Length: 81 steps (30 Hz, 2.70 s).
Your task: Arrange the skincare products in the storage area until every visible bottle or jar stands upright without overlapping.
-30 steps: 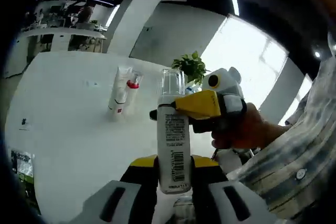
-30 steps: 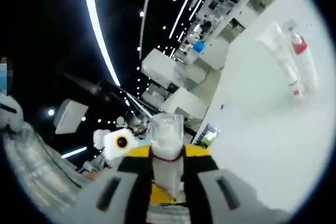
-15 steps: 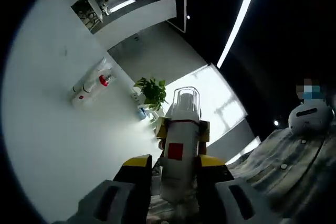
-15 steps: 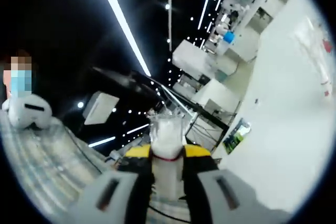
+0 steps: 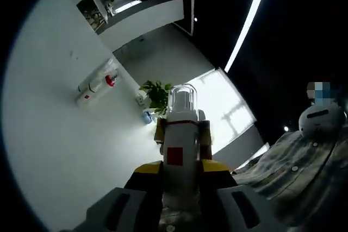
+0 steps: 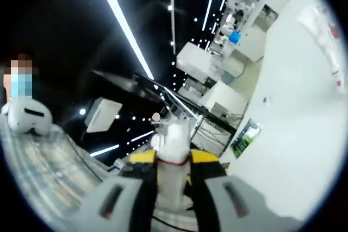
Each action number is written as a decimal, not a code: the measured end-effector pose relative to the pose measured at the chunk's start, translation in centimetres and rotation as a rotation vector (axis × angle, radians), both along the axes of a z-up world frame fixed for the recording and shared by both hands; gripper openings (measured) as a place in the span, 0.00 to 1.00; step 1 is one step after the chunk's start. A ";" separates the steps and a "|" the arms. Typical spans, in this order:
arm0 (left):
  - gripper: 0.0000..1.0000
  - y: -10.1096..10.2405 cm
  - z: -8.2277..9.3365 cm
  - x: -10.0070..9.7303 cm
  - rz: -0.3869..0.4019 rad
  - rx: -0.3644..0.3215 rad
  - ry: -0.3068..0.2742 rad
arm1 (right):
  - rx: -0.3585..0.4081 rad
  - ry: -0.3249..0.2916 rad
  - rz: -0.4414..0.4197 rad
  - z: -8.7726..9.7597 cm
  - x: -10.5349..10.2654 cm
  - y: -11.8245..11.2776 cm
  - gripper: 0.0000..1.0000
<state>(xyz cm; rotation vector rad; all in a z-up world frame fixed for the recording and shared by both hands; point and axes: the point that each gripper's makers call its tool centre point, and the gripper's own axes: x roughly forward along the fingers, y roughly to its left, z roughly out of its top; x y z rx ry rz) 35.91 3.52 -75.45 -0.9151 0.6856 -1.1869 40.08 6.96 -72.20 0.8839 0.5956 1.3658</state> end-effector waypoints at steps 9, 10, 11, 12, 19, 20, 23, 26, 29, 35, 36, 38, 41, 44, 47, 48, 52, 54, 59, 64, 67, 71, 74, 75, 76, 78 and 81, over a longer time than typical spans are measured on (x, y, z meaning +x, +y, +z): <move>0.24 1.3 -1.4 2.0 0.108 0.159 -0.050 | -0.099 -0.049 -0.041 -1.4 1.0 0.5 0.20; 0.24 1.4 -1.5 2.1 0.109 0.185 -0.051 | -0.115 -0.051 -0.039 -1.7 0.9 0.8 0.20; 0.24 1.4 -1.7 2.1 0.103 0.203 -0.052 | -0.123 -0.055 -0.040 -1.8 1.0 0.9 0.20; 0.24 1.5 -2.1 2.2 0.106 0.236 -0.062 | -0.132 -0.057 -0.043 -2.0 1.1 1.1 0.20; 0.23 2.9 -4.0 3.7 0.166 0.482 -0.122 | -0.222 -0.036 -0.098 -3.4 2.5 1.7 0.27; 0.23 3.1 -4.1 4.1 0.175 0.527 -0.153 | -0.222 -0.022 -0.112 -3.4 2.7 1.8 0.28; 0.23 3.5 -4.5 4.5 0.183 0.635 -0.205 | -0.236 -0.018 -0.133 -3.6 3.1 2.2 0.30; 0.23 3.8 -4.8 4.6 0.173 0.699 -0.248 | -0.240 0.013 -0.154 -4.1 3.6 2.0 0.25; 0.23 3.7 -4.8 4.4 0.171 0.713 -0.252 | -0.233 0.034 -0.153 -4.3 3.5 1.9 0.22; 0.24 3.7 -5.4 3.7 0.172 0.685 -0.241 | -0.231 -0.025 -0.095 -4.2 2.5 2.1 0.20; 0.24 3.4 -5.4 3.2 0.164 0.644 -0.204 | -0.233 -0.031 -0.080 -4.2 2.3 2.0 0.20; 0.24 3.1 -5.0 3.0 0.150 0.593 -0.210 | -0.218 -0.030 -0.059 -4.0 2.1 1.8 0.20; 0.24 2.6 -3.4 2.4 0.109 0.452 -0.203 | -0.147 -0.026 -0.019 -2.7 1.7 1.4 0.20; 0.24 2.3 -1.6 1.6 0.060 0.348 -0.226 | -0.062 -0.050 0.016 -0.8 1.3 0.9 0.20; 0.25 1.8 -0.9 0.4 -0.009 0.291 -0.221 | -0.033 -0.076 0.071 0.2 0.7 0.6 0.20; 0.25 1.6 -0.7 0.2 -0.026 0.273 -0.210 | -0.028 -0.082 0.109 0.4 0.1 0.6 0.20; 0.30 0.9 -0.9 -1.0 -0.081 0.216 -0.145 | -0.028 -0.127 0.179 0.9 -1.2 0.7 0.20; 0.28 0.2 0.2 -1.9 -0.109 0.130 -0.108 | -0.018 -0.127 0.212 1.1 -1.8 0.7 0.20; 0.26 0.0 -0.1 -2.3 -0.097 0.149 -0.148 | -0.011 -0.136 0.245 1.2 -2.6 0.3 0.20; 0.26 0.1 -0.4 -1.8 -0.050 0.159 -0.135 | -0.044 -0.121 0.192 0.6 -2.0 0.4 0.21; 0.25 0.4 -0.7 -0.7 0.012 0.189 -0.141 | -0.092 -0.155 0.116 0.5 -1.0 0.6 0.22; 0.25 1.1 -1.7 0.8 0.089 0.296 -0.180 | -0.160 -0.144 0.044 -0.1 0.2 0.8 0.22; 0.25 1.4 -3.0 1.4 0.106 0.442 -0.222 | -0.203 -0.139 0.029 -0.8 0.5 1.0 0.24; 0.25 1.6 -3.3 1.5 0.112 0.484 -0.237 | -0.211 -0.138 0.023 -0.9 0.7 0.9 0.24; 0.25 1.6 -3.5 1.7 0.118 0.515 -0.250 | -0.222 -0.115 0.003 -1.2 0.9 0.8 0.24; 0.25 1.7 -3.8 2.0 0.134 0.573 -0.276 | -0.225 -0.086 -0.045 -1.4 1.7 0.5 0.24; 0.25 1.6 -4.1 2.6 0.161 0.624 -0.296 | -0.217 -0.048 -0.118 -1.3 2.8 -0.2 0.19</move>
